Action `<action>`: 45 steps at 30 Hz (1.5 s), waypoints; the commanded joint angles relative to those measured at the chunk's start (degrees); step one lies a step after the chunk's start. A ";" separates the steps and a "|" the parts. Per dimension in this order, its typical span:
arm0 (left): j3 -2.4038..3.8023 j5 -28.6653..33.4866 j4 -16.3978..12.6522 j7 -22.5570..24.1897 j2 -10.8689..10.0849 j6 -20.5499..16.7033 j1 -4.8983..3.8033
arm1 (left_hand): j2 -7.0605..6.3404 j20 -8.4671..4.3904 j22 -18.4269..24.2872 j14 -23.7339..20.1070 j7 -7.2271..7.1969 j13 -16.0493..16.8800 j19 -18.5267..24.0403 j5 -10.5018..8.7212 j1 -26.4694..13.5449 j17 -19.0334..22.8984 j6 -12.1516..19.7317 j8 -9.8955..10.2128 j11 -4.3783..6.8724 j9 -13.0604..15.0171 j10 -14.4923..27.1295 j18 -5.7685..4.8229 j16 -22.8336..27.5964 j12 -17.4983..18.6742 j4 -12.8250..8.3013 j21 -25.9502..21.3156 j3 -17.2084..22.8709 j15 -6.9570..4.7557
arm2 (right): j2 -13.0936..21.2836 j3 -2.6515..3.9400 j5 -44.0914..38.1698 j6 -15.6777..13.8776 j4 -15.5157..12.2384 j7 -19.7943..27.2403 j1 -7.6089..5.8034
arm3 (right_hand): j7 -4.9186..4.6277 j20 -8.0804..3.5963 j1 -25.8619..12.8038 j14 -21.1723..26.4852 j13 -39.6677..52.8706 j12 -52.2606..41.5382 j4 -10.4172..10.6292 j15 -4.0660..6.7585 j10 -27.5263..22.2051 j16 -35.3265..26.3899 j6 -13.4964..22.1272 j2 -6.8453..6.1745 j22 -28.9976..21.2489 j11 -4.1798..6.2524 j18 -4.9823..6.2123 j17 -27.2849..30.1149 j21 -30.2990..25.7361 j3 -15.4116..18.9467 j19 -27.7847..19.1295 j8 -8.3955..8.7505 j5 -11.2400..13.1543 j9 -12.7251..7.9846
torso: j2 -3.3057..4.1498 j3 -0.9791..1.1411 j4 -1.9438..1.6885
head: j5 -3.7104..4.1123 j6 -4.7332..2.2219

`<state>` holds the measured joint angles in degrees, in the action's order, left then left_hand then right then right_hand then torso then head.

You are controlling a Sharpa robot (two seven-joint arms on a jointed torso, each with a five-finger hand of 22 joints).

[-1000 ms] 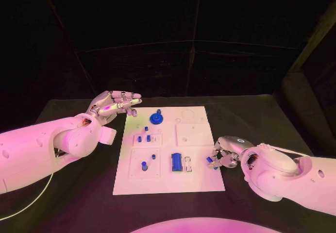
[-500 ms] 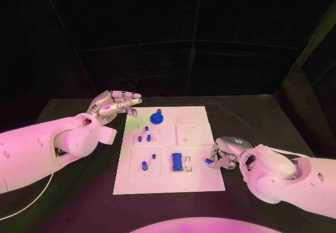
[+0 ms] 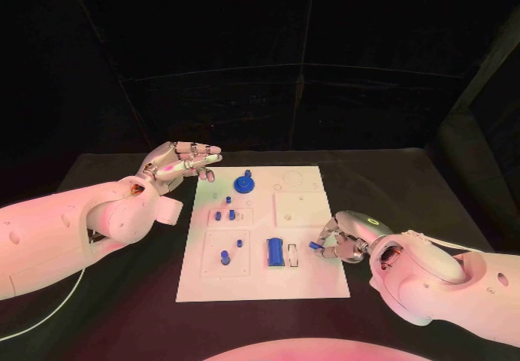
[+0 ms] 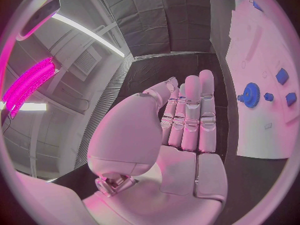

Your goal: Assemble the parts on the task board

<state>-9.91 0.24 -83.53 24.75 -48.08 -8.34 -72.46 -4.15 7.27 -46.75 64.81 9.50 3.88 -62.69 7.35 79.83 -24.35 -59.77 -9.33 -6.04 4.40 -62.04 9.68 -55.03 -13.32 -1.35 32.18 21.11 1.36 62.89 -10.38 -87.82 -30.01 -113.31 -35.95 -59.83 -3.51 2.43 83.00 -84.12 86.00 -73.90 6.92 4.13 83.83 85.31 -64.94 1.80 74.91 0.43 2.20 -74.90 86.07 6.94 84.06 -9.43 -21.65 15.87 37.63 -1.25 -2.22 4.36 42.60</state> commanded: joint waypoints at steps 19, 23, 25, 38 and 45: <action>0.02 0.11 -0.66 0.67 -0.29 0.58 -0.06 | 0.52 -0.17 0.05 -0.47 -0.11 -0.09 0.11 0.37 0.36 0.14 -0.51 -0.41 0.22 -0.10 -0.45 0.83 -0.31 -0.23 -0.48 -0.03 0.06 -0.09 | -6.13 0.03 11.27 0.08 2.27 0.19 -0.07 | 0.96 -0.79 -2.88 -4.27 -4.58 -0.61 3.46 0.90 2.27 0.24 -2.68 -0.23 8.29 1.28 -0.40 -7.11 0.14 -0.43 0.93 -1.04 -4.93 1.34 | 0.07 -0.02 0.11 | -0.46 0.38; 0.02 0.11 -0.69 0.68 -0.30 0.58 -0.06 | 0.54 -0.17 0.05 -0.47 -0.10 -0.09 0.11 0.37 0.36 0.14 -0.52 -0.42 0.22 -0.10 -0.45 0.83 -0.32 -0.23 -0.48 -0.03 0.06 -0.09 | -6.95 0.03 11.44 0.09 2.87 -0.39 -0.07 | 1.25 -0.92 -3.71 -4.29 -4.51 -0.69 4.15 1.06 2.37 0.30 -3.39 -0.49 8.39 1.50 -0.43 -7.22 0.18 -0.16 1.00 -1.45 -5.12 1.81 | 0.06 0.02 0.09 | -0.53 0.40; 0.03 0.11 -0.71 0.68 -0.29 0.59 -0.06 | 0.54 -0.17 0.05 -0.47 -0.10 -0.09 0.11 0.37 0.36 0.14 -0.52 -0.42 0.22 -0.10 -0.45 0.83 -0.32 -0.23 -0.48 -0.03 0.06 -0.09 | -7.27 0.03 11.48 -0.05 3.20 -0.60 -0.07 | 1.40 -0.99 -3.96 -4.30 -4.50 -0.69 4.39 1.15 2.41 0.31 -3.67 -0.52 8.43 1.61 -0.44 -7.25 0.20 -0.11 1.03 -1.64 -5.14 2.03 | 0.05 0.02 0.09 | -0.51 0.35; 0.03 0.11 -0.70 0.78 -0.24 1.02 -0.07 | 0.42 -0.18 0.03 -0.55 -0.05 -0.12 0.16 0.32 0.41 0.22 -0.46 -0.38 0.19 -0.14 -0.40 0.81 -0.34 -0.18 -0.58 -0.01 0.01 -0.08 | -8.97 0.04 11.55 0.19 4.70 -1.29 -0.07 | 1.77 -1.27 -4.93 -4.32 -4.75 -0.20 5.39 1.44 2.45 0.35 -4.27 -0.60 8.53 1.94 -0.46 -7.33 0.24 0.17 1.10 -2.22 -5.02 2.91 | 0.04 0.00 0.13 | -0.74 0.32; 0.03 0.11 -0.74 0.81 -0.28 1.17 -0.07 | 0.42 -0.18 0.03 -0.55 -0.05 -0.12 0.16 0.32 0.41 0.22 -0.46 -0.38 0.19 -0.14 -0.40 0.81 -0.34 -0.18 -0.58 -0.01 0.01 -0.08 | -9.49 0.04 11.56 0.28 4.91 -1.36 -0.07 | 2.01 -1.47 -6.06 -4.34 -4.65 -0.33 6.54 1.62 2.59 0.40 -4.63 -0.62 8.60 2.14 -0.47 -7.44 0.27 0.64 1.15 -2.76 -5.52 3.78 | 0.06 0.03 0.09 | -0.74 0.42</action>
<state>-9.93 0.24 -84.13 24.84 -48.36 -8.06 -72.46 -3.90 7.27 -46.75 64.59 9.30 3.82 -62.69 7.35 80.09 -24.22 -59.98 -9.56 -5.83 4.35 -62.25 9.68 -55.03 -13.32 -1.67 32.18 21.12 1.14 53.58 -10.27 -76.52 -30.50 -108.37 -36.95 -59.93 -1.98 1.40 77.42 -84.13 82.37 -74.21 13.20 5.36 84.04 85.46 -68.72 1.26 74.90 2.28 2.20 -74.92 86.07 7.70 83.88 -11.98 -26.90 19.59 37.69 -1.22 -2.12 3.59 43.00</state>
